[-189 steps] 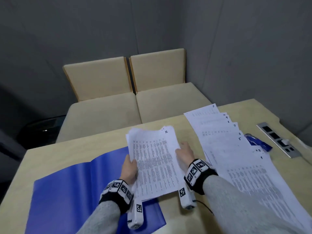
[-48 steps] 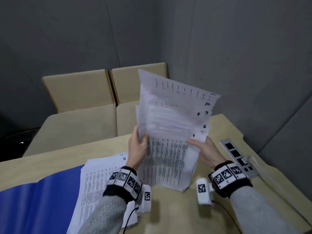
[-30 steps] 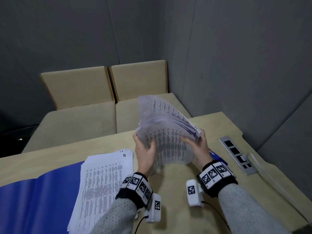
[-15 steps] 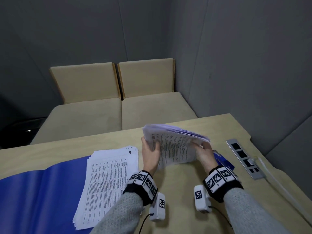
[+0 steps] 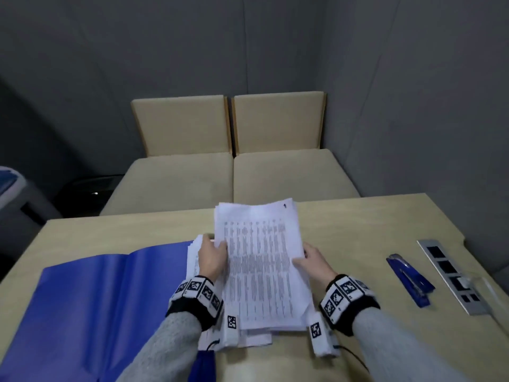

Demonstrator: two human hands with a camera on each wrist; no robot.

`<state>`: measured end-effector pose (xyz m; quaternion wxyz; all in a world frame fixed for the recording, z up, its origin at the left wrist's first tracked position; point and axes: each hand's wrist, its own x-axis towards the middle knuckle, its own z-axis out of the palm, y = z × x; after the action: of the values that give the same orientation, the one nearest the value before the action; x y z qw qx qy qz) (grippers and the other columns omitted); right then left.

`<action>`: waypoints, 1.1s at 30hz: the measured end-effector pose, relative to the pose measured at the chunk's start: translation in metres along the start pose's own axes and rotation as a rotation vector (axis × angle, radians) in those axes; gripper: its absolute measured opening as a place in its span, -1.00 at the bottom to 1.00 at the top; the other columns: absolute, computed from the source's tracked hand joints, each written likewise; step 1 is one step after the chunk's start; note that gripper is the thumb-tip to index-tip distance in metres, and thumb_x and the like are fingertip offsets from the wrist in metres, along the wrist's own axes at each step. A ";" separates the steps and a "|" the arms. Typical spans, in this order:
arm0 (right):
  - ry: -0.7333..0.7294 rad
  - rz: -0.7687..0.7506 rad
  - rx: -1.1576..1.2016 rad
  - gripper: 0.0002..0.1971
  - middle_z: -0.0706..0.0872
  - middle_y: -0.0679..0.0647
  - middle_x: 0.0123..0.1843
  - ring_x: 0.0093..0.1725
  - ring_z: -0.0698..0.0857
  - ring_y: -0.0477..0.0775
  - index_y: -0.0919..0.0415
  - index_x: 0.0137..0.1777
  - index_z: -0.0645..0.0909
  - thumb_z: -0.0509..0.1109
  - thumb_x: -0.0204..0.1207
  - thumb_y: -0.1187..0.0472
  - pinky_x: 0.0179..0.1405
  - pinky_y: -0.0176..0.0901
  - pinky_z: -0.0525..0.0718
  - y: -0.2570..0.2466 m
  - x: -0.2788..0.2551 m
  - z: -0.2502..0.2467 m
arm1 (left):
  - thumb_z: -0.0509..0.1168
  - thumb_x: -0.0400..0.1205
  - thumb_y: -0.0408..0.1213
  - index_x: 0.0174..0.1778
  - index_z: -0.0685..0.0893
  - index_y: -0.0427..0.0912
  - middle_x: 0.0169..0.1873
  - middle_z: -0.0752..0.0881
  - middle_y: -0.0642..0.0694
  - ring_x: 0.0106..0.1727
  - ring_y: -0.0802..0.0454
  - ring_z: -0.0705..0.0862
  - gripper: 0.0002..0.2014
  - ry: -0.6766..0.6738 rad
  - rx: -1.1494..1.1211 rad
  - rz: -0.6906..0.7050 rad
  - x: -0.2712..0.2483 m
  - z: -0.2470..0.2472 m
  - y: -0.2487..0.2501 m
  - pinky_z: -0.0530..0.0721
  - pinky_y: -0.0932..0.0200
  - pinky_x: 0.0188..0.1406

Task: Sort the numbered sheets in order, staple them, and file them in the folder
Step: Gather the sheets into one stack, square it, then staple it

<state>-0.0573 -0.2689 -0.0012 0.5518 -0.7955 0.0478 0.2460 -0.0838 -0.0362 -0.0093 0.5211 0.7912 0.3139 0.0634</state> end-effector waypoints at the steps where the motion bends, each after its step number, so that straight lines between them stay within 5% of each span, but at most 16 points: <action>1: -0.011 0.063 0.021 -0.65 0.73 0.08 0.08 0.00 0.75 0.07 0.26 0.27 0.55 0.20 0.53 0.50 -0.08 -0.09 0.76 0.006 0.006 0.022 | 0.20 0.64 -0.34 0.23 0.46 -0.24 0.08 0.69 -0.25 0.01 -0.16 0.63 -0.75 0.002 0.060 -0.080 0.006 -0.010 -0.016 0.56 0.05 0.00; 4: 0.030 0.254 0.028 -0.64 0.71 0.20 0.08 0.07 0.70 0.23 0.39 0.29 0.56 0.15 0.52 0.46 0.03 -0.09 0.63 0.022 0.025 0.073 | 0.23 0.63 -0.35 0.43 0.38 -0.31 0.30 0.56 -0.33 0.28 -0.25 0.55 -0.57 -0.075 0.229 -0.208 0.018 -0.030 -0.056 0.55 -0.01 0.22; 6: 0.077 0.314 0.022 -0.65 0.66 0.24 0.15 0.10 0.66 0.25 0.38 0.29 0.53 0.18 0.51 0.39 0.09 -0.04 0.63 0.025 0.033 0.094 | 0.21 0.62 -0.33 0.47 0.33 -0.30 0.47 0.35 -0.38 0.48 -0.32 0.33 -0.52 -0.081 0.379 -0.313 0.023 -0.040 -0.073 0.41 -0.09 0.42; 10: 0.174 0.408 -0.176 -0.44 0.49 0.24 0.38 0.28 0.57 0.32 0.23 0.41 0.41 0.25 0.37 0.12 0.31 0.17 0.57 0.036 0.047 0.115 | 0.20 0.63 -0.26 0.55 0.22 -0.33 0.56 0.16 -0.38 0.55 -0.35 0.20 -0.42 -0.072 0.564 -0.511 0.024 -0.050 -0.082 0.26 -0.13 0.50; 16: 0.182 0.512 -0.150 -0.36 0.48 0.27 0.42 0.32 0.54 0.32 0.28 0.44 0.38 0.37 0.37 0.07 0.27 0.03 0.54 0.032 0.043 0.131 | 0.25 0.54 -0.24 0.53 0.20 -0.34 0.49 0.31 -0.37 0.46 -0.35 0.39 -0.34 -0.167 0.442 -0.565 0.034 -0.048 -0.092 0.46 -0.21 0.42; 20: 0.195 0.564 -0.107 -0.24 0.45 0.23 0.46 0.29 0.54 0.29 0.17 0.35 0.52 0.46 0.07 -0.03 0.33 0.14 0.56 0.080 0.075 0.138 | 0.28 0.43 -0.13 0.46 0.35 -0.27 0.39 0.40 -0.32 0.31 -0.30 0.53 -0.34 -0.253 0.445 -0.566 0.032 -0.062 -0.092 0.56 -0.09 0.32; 24: 0.280 0.610 -0.092 -0.44 0.49 0.33 0.40 0.34 0.55 0.32 0.40 0.42 0.37 0.39 0.43 0.26 0.28 0.05 0.58 0.021 0.012 0.146 | 0.30 0.49 -0.17 0.46 0.33 -0.28 0.44 0.27 -0.32 0.32 -0.30 0.49 -0.38 -0.237 0.444 -0.553 0.027 -0.067 -0.093 0.55 -0.05 0.30; 27: 0.284 0.557 0.056 -0.52 0.54 0.39 0.33 0.30 0.57 0.31 0.54 0.39 0.31 0.31 0.48 0.50 0.29 0.06 0.55 0.022 0.006 0.146 | 0.30 0.49 -0.37 0.36 0.28 -0.43 0.29 0.45 -0.35 0.17 -0.28 0.56 -0.45 -0.209 0.246 -0.498 0.022 -0.062 -0.094 0.65 -0.12 0.19; 30: 0.232 0.447 0.138 -0.62 0.61 0.32 0.31 0.09 0.57 0.19 0.50 0.37 0.43 0.17 0.54 0.57 0.20 -0.09 0.53 0.026 0.002 0.143 | 0.26 0.49 -0.47 0.26 0.29 -0.37 0.01 0.52 -0.25 -0.01 -0.21 0.58 -0.56 -0.181 0.067 -0.446 0.016 -0.061 -0.095 0.69 -0.09 0.03; 33: 0.200 0.309 0.262 -0.57 0.70 0.24 0.18 0.12 0.69 0.22 0.35 0.40 0.49 0.20 0.53 0.57 0.26 0.10 0.63 0.021 -0.005 0.129 | 0.22 0.39 -0.42 0.13 0.52 -0.22 -0.04 0.71 -0.31 -0.10 -0.27 0.71 -0.63 -0.214 -0.124 -0.313 0.017 -0.053 -0.101 0.76 -0.21 -0.10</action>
<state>-0.1125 -0.1617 -0.0517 0.5988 -0.7206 0.2551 0.2389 -0.1367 0.0409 -0.0765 0.6028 0.7012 0.3715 -0.0836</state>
